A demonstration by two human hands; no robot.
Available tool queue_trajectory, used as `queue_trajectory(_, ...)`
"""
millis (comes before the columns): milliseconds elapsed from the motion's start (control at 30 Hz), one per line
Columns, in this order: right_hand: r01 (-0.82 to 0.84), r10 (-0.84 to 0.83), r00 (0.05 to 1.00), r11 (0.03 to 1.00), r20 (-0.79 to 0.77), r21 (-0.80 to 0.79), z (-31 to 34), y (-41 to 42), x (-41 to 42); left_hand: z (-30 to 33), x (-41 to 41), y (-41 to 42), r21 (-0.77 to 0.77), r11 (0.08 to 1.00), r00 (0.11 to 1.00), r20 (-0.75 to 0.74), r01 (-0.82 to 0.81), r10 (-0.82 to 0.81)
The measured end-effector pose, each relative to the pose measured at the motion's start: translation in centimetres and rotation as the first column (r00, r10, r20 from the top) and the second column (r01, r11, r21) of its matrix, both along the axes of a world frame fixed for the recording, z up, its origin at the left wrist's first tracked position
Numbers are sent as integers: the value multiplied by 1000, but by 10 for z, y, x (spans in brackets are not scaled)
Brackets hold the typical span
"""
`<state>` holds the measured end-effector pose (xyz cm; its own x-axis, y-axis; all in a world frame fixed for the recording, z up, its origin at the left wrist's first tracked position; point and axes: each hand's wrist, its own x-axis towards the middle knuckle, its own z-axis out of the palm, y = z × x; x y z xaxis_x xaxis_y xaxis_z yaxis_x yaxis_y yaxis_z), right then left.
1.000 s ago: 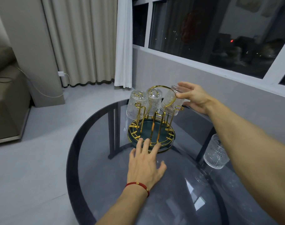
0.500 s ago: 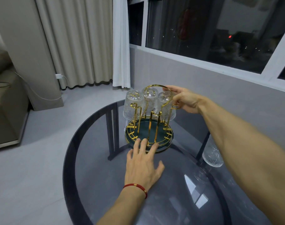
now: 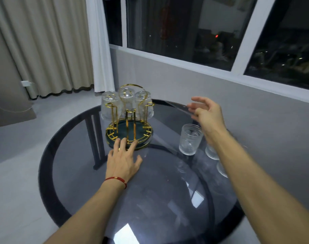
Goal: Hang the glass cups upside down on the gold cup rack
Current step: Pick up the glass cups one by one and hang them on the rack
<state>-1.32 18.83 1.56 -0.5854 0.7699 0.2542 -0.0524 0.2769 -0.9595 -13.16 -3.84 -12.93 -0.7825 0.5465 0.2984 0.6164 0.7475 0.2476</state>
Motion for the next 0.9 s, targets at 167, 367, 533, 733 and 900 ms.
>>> queue_trajectory(167,125,-146,985,969,89,212,-41,-20,97,7,31,12,21,999,999,28,-25,24)
queue_trajectory(367,390,-490,834,849,254,357,-58,2,138,38,100,63,198,916,928,60,350,-367)
queue_trajectory(533,356,-374,875,927,308,115,-89,20,151,47,140,84,407,811,843,156,420,-515)
queue_trajectory(733,238,-222,883,971,413,13,-118,46,164,50,155,88,475,805,794,301,356,-529)
queue_trajectory(900,141,-164,884,986,438,84,-116,52,177,54,155,88,598,766,734,406,238,-545)
